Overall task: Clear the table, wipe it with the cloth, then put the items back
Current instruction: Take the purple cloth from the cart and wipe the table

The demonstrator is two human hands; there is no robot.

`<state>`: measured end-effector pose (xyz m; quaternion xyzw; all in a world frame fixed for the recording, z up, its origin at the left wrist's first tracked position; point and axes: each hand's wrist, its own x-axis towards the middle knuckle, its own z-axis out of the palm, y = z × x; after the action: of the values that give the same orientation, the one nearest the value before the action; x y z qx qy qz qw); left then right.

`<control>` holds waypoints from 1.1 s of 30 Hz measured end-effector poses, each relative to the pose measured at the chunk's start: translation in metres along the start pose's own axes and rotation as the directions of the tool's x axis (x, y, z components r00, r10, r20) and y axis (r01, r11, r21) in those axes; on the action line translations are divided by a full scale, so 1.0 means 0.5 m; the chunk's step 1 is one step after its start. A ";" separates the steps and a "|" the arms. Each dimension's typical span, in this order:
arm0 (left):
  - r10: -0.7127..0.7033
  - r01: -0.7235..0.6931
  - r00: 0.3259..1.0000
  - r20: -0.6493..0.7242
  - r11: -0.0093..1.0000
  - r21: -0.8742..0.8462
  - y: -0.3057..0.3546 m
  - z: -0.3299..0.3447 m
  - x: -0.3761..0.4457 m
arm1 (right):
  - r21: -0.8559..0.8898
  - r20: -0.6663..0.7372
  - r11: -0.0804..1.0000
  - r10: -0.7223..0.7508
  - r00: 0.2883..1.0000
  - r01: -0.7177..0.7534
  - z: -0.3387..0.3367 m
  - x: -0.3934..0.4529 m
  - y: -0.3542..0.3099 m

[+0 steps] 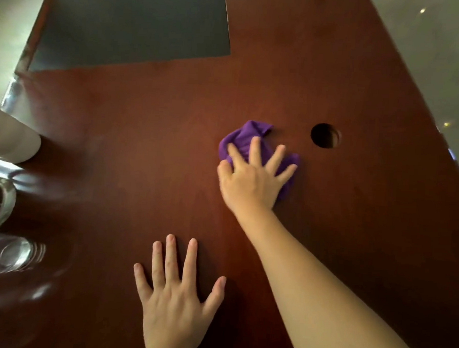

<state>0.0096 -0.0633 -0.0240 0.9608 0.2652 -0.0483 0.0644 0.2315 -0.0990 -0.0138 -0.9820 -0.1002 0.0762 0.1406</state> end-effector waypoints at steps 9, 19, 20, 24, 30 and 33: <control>-0.019 0.018 1.000 0.016 0.999 0.036 0.000 -0.001 0.003 | -0.100 0.055 0.872 -0.477 0.877 0.480 0.024 -0.077 -0.004; -0.012 0.011 0.999 -0.052 1.000 -0.020 -0.003 0.010 0.000 | -0.170 -0.068 0.980 -0.114 0.991 0.101 -0.072 -0.040 0.264; -0.011 0.010 0.998 -0.055 1.000 -0.023 -0.002 0.011 0.000 | -0.170 -0.085 0.985 -0.037 0.996 0.022 -0.083 -0.034 0.298; -0.007 0.006 0.997 -0.081 1.000 -0.016 -0.004 0.013 0.001 | -0.210 -0.109 0.958 0.177 0.978 -0.197 -0.106 -0.029 0.382; 0.003 -0.004 0.993 -0.121 1.000 -0.010 -0.004 0.021 0.000 | -0.196 -0.149 0.920 0.315 0.937 -0.340 -0.089 -0.014 0.350; 0.014 -0.015 0.990 -0.141 1.000 -0.006 -0.007 0.028 0.001 | -0.193 -0.145 0.894 0.382 0.913 -0.405 -0.083 0.000 0.316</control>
<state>0.0073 -0.0621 -0.0382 0.9636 0.2621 0.0211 0.0493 0.2667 -0.2585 -0.0205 -0.9939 0.1005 0.0410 0.0183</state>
